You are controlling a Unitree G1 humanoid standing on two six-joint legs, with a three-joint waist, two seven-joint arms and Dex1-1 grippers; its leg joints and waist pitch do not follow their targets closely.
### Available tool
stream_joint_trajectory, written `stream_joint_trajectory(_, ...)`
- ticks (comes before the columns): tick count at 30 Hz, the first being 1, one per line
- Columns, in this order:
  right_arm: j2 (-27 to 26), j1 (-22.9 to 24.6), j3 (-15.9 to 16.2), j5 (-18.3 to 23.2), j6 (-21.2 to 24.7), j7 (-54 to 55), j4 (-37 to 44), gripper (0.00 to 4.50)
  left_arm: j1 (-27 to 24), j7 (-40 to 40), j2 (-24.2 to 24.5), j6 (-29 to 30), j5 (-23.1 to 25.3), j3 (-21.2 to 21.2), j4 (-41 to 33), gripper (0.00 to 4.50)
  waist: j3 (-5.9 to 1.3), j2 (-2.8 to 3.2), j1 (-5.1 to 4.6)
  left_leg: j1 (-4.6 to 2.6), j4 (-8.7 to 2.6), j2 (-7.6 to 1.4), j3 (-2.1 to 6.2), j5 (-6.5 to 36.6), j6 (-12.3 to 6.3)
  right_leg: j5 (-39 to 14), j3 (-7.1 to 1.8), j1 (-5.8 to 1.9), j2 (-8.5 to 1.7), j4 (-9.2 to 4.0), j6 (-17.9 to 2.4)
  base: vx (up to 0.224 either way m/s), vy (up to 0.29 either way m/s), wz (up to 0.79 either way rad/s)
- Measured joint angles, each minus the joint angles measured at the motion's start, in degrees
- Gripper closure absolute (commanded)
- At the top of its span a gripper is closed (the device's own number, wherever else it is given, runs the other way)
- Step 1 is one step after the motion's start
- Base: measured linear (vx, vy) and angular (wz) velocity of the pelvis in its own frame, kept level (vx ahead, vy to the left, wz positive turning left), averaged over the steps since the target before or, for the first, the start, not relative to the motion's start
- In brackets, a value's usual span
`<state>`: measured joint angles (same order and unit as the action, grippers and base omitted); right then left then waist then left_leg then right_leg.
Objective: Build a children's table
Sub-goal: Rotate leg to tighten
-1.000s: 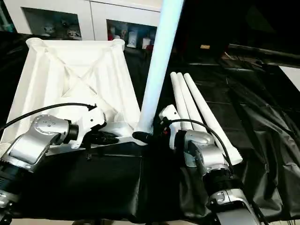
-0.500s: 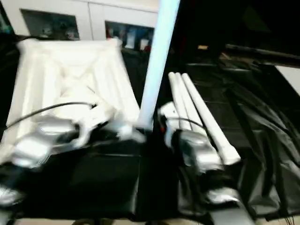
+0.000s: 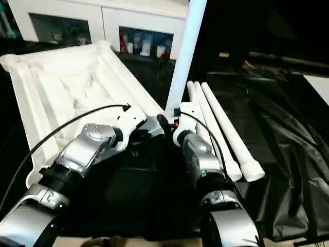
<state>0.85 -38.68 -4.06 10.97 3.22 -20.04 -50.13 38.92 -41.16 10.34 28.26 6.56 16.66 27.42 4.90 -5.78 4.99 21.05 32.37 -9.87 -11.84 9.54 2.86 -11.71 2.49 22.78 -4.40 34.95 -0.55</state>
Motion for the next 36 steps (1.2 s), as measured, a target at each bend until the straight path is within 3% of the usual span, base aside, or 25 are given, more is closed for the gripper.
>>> stream_joint_trajectory(2,0.95,0.45,0.32,-0.01,0.02,-2.84,0.59,0.69,-0.24,-0.80,0.62,-0.01,-0.07,0.08,-0.66,4.50,0.00,0.00,-0.01,0.02,-0.04,-0.01,0.00,0.00,0.00,0.07,0.01,0.04,0.00,0.00,-0.10,0.000,0.000,0.00)
stream_joint_trajectory(8,8.51,6.12,6.25,-0.09,0.99,-20.70,8.39,0.62,-2.98,-9.38,6.90,-3.72,-1.37,0.64,-4.86,4.50,0.01,0.03,0.07,0.01,-0.27,-0.03,0.01,0.00,-0.01,-0.12,0.07,0.10,0.02,0.00,0.17,0.000,0.000,0.00)
stream_joint_trajectory(15,11.39,7.17,6.90,0.50,1.32,-29.27,10.02,0.62,-6.16,-17.64,12.65,-7.22,-3.61,0.60,-8.76,4.50,0.13,0.20,-0.03,0.12,-0.31,-0.03,0.01,0.00,0.00,-0.14,0.06,0.26,0.03,-0.01,0.14,0.000,0.000,0.00)
stream_joint_trajectory(21,12.88,8.73,9.76,0.88,3.14,-35.72,13.89,0.62,-8.44,-23.77,15.64,-8.56,-5.46,0.68,-12.14,4.50,0.21,0.30,0.40,0.29,-0.32,-0.02,0.00,-0.07,-0.16,-0.19,0.06,0.34,0.02,-0.05,0.11,0.000,0.000,0.00)
stream_joint_trajectory(26,12.83,8.78,9.87,0.74,2.85,-36.69,13.91,1.14,-8.67,-24.01,15.93,-8.73,-5.59,0.59,-12.13,4.50,0.21,0.30,0.14,0.24,-0.29,-0.02,-0.01,0.00,-0.01,-0.19,0.05,0.32,0.02,0.00,0.10,0.000,0.000,0.00)
stream_joint_trajectory(36,12.70,9.14,10.06,0.71,3.44,-37.11,15.14,1.72,-8.99,-24.22,16.15,-8.69,-5.62,0.47,-12.57,4.50,0.20,0.29,0.10,0.24,-0.28,-0.03,-0.01,-0.08,-0.15,-0.19,0.06,0.32,0.02,0.00,0.10,0.000,0.000,0.00)
